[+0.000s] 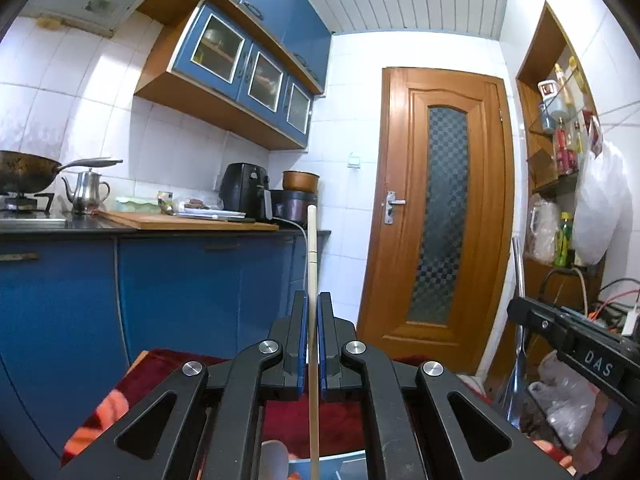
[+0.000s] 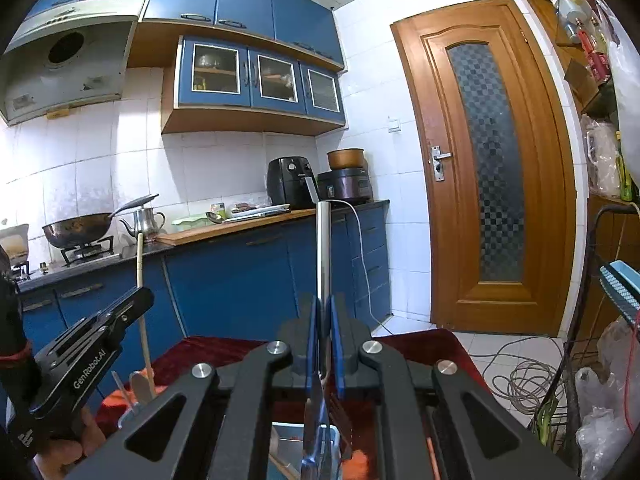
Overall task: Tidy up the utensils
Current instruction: 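Insert the knife into the caddy with the right tool while the left tool inserts the chopstick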
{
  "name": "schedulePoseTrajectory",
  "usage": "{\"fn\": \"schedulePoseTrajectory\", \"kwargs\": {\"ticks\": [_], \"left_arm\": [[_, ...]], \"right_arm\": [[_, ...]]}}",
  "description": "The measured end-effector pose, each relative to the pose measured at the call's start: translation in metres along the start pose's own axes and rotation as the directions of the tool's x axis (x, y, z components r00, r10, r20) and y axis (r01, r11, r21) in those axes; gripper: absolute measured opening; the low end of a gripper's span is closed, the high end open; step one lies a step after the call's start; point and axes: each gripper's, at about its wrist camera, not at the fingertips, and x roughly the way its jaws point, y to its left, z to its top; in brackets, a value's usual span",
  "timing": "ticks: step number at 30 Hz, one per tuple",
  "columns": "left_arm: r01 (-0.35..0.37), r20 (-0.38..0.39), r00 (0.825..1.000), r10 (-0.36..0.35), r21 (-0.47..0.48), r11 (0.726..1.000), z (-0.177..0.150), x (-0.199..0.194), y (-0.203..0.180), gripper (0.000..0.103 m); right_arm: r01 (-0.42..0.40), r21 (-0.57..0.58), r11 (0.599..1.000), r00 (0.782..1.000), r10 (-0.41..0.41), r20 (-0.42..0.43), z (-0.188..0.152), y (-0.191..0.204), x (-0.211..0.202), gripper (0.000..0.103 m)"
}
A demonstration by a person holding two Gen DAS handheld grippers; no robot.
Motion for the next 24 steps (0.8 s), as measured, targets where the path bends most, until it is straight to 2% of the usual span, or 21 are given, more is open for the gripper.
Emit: {"fn": "schedulePoseTrajectory", "kwargs": {"ticks": [4, 10, 21, 24], "left_arm": [[-0.006, -0.013, 1.000, 0.006, -0.010, 1.000, -0.008, 0.006, 0.005, 0.004], [-0.010, -0.019, 1.000, 0.010, -0.006, 1.000, -0.013, 0.007, 0.005, 0.004], [-0.007, -0.083, 0.997, 0.004, -0.038, 0.999, -0.020, 0.015, 0.008, 0.004], [-0.007, -0.110, 0.994, 0.001, -0.049, 0.999, -0.020, 0.016, 0.009, 0.008]], "right_arm": [[-0.011, 0.007, 1.000, 1.000, 0.011, 0.005, -0.005, -0.001, 0.003, 0.009], [0.002, -0.032, 0.999, 0.998, 0.000, 0.065, 0.002, 0.005, 0.000, 0.009], [-0.045, -0.078, 0.996, 0.999, 0.044, -0.019, -0.020, 0.015, 0.012, 0.010], [-0.053, -0.069, 0.996, 0.998, 0.051, -0.028, -0.022, 0.014, 0.008, 0.016]]}}
